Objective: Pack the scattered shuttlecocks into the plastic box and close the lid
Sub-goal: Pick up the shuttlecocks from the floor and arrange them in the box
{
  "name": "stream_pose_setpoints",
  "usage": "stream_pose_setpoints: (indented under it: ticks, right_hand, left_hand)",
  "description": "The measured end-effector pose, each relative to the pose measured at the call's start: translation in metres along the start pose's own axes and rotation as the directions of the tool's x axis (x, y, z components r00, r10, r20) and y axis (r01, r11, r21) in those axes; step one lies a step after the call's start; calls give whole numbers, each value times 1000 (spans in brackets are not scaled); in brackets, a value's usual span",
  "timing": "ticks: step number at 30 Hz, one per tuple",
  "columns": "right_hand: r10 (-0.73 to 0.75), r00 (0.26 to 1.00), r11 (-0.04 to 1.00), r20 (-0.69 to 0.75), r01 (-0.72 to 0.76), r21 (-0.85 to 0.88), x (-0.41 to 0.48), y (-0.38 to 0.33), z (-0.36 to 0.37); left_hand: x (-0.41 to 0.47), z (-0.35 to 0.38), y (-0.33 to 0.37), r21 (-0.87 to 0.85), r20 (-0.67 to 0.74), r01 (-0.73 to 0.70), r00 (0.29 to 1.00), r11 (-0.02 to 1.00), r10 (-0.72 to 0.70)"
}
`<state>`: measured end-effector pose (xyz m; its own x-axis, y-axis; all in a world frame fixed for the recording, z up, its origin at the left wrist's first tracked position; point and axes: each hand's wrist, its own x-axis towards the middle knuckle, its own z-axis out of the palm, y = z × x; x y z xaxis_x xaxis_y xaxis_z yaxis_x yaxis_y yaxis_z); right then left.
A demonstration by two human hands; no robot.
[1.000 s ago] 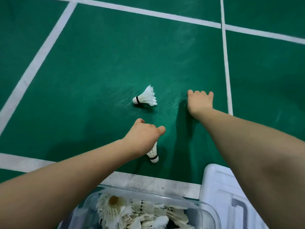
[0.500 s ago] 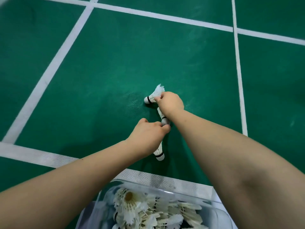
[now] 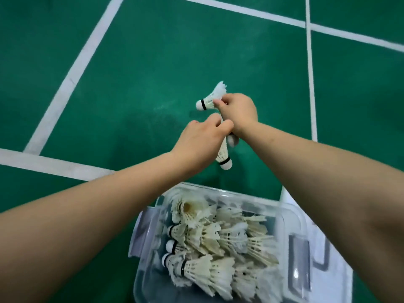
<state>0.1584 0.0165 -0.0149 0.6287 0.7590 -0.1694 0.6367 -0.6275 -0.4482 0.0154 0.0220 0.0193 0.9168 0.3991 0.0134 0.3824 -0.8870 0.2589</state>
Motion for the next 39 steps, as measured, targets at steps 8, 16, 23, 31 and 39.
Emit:
stream_pose_setpoints:
  ticks: [8,16,23,31,39]
  right_hand:
    - [-73,994,996,-76,68,-61,-64,-8,-63]
    - [-177,978,973,-109,157,-172,-160,-25,-104]
    - [-172,982,966,-82,151,-211,-225,-21,-103]
    - [-112,992,985,-64,103,-135,-241,4,-90]
    - [-131,989,986,-76,122,-114,-251,22,-70]
  left_hand:
    - [-28,-51,39,40,0,-54,999,998,54]
    - [-84,-81,43,261,-144,-375,896,890,420]
    - [-121,-47,55,446,118,-613,763,652,636]
    - [-119,2,58,527,232,-740,598,418,767]
    - [-123,28,53,453,384,-782,605,428,698]
